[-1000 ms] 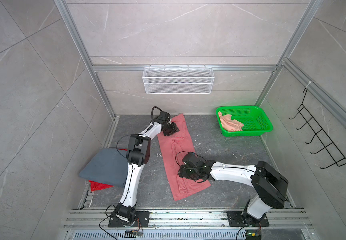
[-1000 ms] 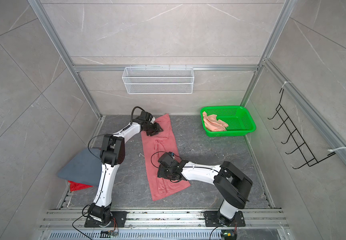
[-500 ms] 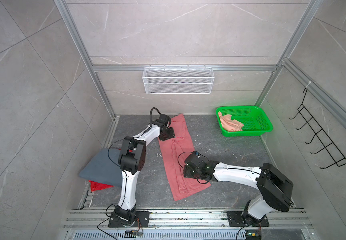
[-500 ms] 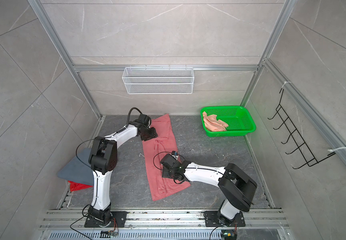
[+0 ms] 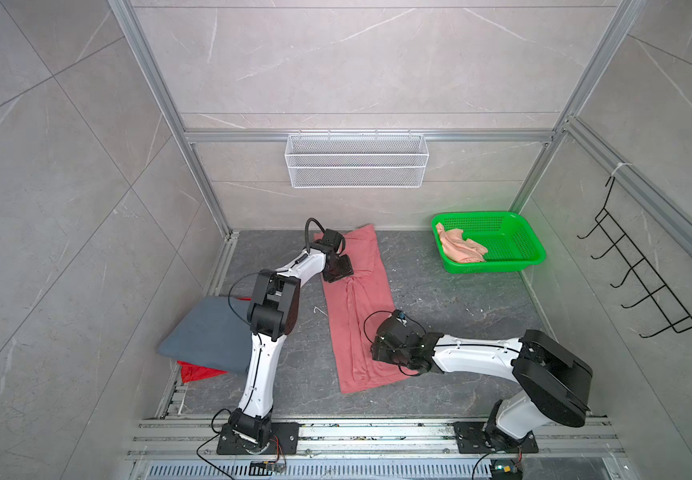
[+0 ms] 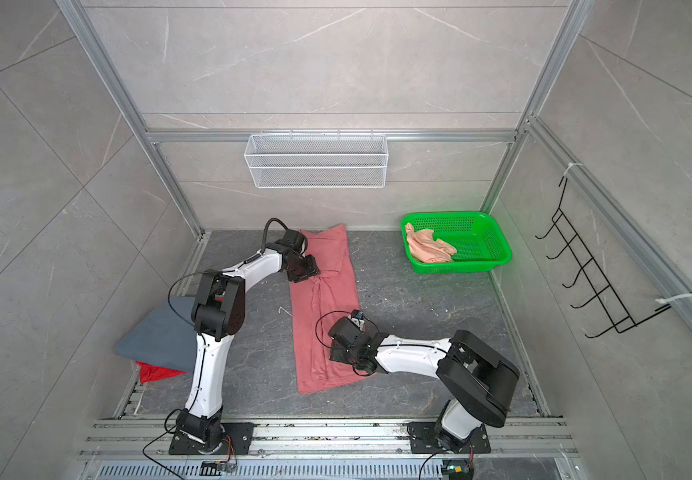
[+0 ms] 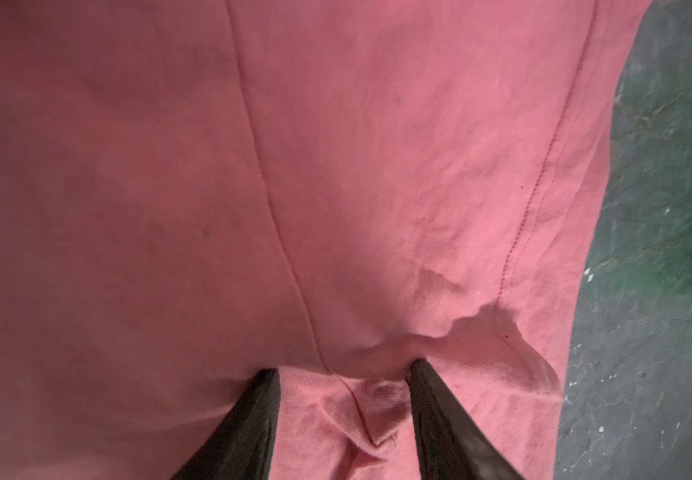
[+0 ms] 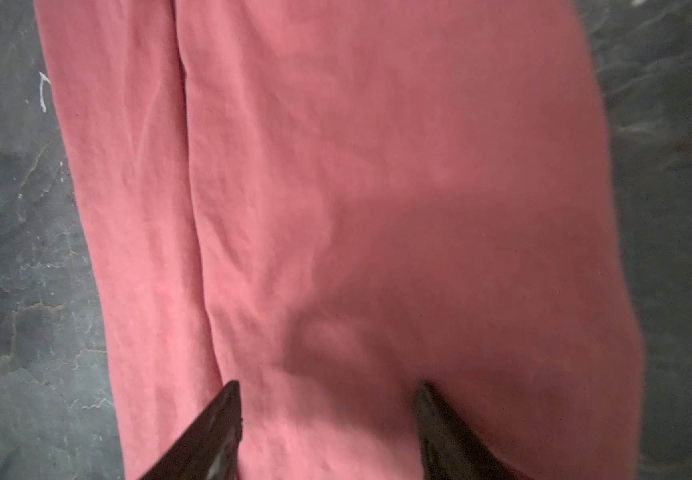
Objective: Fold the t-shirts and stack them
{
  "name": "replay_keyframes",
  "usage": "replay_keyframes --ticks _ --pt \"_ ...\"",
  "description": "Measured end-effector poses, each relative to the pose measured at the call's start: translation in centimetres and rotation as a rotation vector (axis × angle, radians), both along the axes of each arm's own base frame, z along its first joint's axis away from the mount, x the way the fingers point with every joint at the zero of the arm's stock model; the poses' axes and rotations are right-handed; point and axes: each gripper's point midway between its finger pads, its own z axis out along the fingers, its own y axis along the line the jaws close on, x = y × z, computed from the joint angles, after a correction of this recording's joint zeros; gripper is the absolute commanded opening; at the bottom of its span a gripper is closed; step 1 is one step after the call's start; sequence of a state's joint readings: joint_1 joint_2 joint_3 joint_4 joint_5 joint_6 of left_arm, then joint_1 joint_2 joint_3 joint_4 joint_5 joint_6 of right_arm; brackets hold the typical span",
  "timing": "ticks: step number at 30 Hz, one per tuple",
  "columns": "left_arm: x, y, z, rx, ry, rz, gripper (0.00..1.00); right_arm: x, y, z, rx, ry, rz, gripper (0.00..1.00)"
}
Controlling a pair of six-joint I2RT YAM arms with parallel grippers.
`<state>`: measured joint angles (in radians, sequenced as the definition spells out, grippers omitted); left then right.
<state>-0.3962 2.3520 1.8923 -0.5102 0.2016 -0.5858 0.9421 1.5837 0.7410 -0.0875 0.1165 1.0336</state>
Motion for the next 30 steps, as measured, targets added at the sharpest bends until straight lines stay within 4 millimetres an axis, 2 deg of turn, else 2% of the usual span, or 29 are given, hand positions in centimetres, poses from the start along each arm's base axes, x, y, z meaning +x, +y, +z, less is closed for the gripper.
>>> replay_keyframes --ticks 7,12,16,20,23,27,30 --pt "2.0 -3.4 0.2 -0.061 -0.037 -0.025 0.54 0.5 -1.0 0.1 0.023 0.002 -0.078 0.69" --pt "2.2 -3.8 0.2 -0.064 -0.039 -0.026 0.55 1.0 -2.6 0.1 -0.003 0.011 -0.121 0.69" --pt "1.3 -3.7 0.6 -0.077 -0.063 -0.047 0.55 0.2 -3.9 0.3 -0.056 0.029 -0.092 0.68" --pt "-2.8 -2.4 1.3 -0.079 -0.021 -0.086 0.55 -0.6 -4.2 2.2 -0.052 0.012 -0.036 0.69" --pt "-5.9 -1.3 3.7 -0.091 -0.022 -0.099 0.55 -0.9 -4.1 4.4 -0.021 -0.023 -0.013 0.69" --pt "-10.5 0.3 7.8 -0.118 -0.062 -0.090 0.54 -1.2 -4.6 6.0 -0.006 -0.046 -0.015 0.69" --pt "-14.5 0.5 8.7 -0.131 -0.056 -0.093 0.53 -1.3 -4.9 6.3 -0.005 -0.048 -0.018 0.68"
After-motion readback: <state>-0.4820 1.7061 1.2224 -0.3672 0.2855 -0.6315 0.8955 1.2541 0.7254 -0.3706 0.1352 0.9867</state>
